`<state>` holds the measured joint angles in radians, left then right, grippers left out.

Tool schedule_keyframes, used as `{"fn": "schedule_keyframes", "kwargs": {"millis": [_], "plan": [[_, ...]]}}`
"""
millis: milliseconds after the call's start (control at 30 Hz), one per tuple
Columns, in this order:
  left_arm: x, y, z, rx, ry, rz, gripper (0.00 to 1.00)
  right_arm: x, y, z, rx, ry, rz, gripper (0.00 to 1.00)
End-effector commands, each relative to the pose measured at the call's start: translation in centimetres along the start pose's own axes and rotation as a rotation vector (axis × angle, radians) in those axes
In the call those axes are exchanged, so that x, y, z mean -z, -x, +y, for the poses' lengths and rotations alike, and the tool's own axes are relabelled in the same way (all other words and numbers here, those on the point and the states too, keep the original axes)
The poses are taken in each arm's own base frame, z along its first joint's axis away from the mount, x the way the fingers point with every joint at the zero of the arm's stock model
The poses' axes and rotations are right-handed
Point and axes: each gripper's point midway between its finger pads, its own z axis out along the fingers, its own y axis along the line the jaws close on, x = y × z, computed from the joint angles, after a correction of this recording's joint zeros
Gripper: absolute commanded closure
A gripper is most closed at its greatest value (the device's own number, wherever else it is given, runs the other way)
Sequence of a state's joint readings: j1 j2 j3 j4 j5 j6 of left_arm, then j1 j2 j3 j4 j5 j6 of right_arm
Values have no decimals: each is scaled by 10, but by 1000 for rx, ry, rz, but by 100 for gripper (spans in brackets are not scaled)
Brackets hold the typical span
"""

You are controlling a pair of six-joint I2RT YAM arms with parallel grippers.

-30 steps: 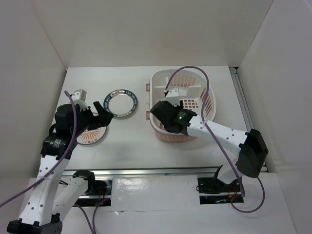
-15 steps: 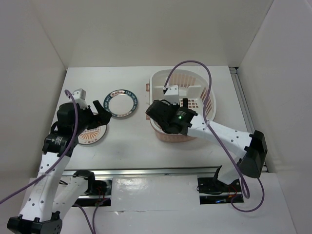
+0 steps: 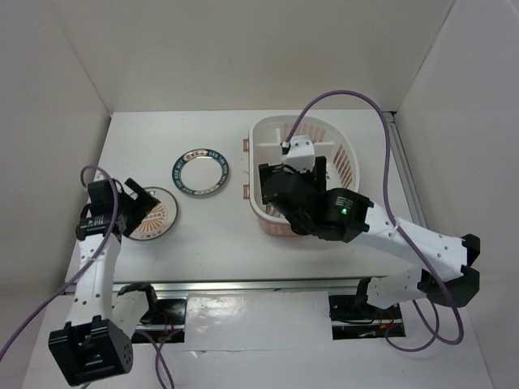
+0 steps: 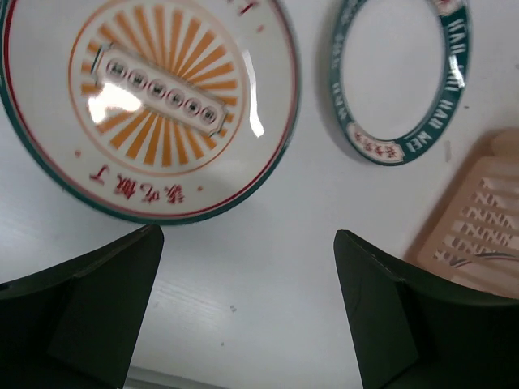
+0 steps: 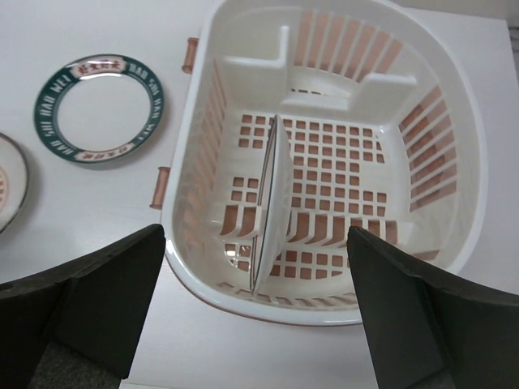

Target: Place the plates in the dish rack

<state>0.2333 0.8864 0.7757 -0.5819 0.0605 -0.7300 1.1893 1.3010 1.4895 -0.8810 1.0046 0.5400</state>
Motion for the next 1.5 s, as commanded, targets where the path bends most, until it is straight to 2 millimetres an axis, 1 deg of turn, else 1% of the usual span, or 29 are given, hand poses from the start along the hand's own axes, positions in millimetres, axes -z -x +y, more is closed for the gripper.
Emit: {"fn": "schedule_keyframes", "kwargs": {"millis": [0,100,167,200,233,267,300,333,367,400,433,533,567,600,667,700,833,867,933,967,1033,1067,1133,1167,1233,1300,1367,1433,1467], "plan": [[-8,-25,11,222,-28,61,0,6,17,17,10,118,-40,0],[-6,-29,20,308,-12,7,0,5,13,21,63,134,-28,0],[-4,-35,30,340,4,-29,1,6,12,23,81,143,-30,0],[-6,-43,38,368,26,-22,1,7,13,24,88,153,-32,0],[-5,-43,40,376,22,-42,1,7,14,27,81,164,-33,0],[-6,-45,44,376,30,-49,1,8,13,24,90,164,-34,0],[-7,-46,48,390,44,-61,3,10,16,25,73,178,-41,0],[-10,-51,54,400,58,-61,3,9,14,27,81,190,-38,0],[-12,-54,56,410,66,-54,4,11,13,25,80,190,-39,0],[-14,-54,58,410,70,-62,6,13,17,25,62,206,-47,0],[-15,-57,60,432,76,-57,7,12,13,28,65,217,-41,0],[-21,-65,65,469,91,-44,7,12,13,28,65,217,-41,0],[-24,-70,72,471,114,-40,7,12,13,29,74,214,-36,0],[-24,-70,72,486,114,-41,7,13,16,29,67,216,-40,0],[-29,-75,79,496,134,-40,7,13,15,30,67,225,-37,0],[-29,-71,79,494,131,-61,7,13,15,30,67,225,-37,0],[-38,-69,85,513,158,-84,8,14,18,34,52,240,-44,0],[-41,-69,90,513,175,-95,8,15,17,36,53,252,-40,0],[-46,-69,93,537,189,-98,11,13,17,38,62,252,-41,0],[-47,-68,94,536,198,-104,11,14,16,44,68,261,-39,0],[-53,-67,95,559,200,-105,13,13,17,46,68,261,-39,0],[-54,-66,96,559,207,-111,16,16,16,49,72,272,-39,0],[-58,-68,98,570,215,-105,17,14,14,50,80,261,-37,0],[-61,-69,99,570,222,-99,22,16,13,53,83,270,-37,0],[-64,-70,100,581,229,-95,28,15,14,51,82,261,-41,0],[-67,-77,107,592,256,-86,29,15,16,52,75,264,-46,0],[-68,-71,105,591,242,-109,29,15,16,52,75,264,-46,0],[-69,-75,108,602,251,-104,29,14,14,53,75,264,-46,0],[-70,-76,109,602,249,-104,41,14,14,53,75,264,-46,0]]}}
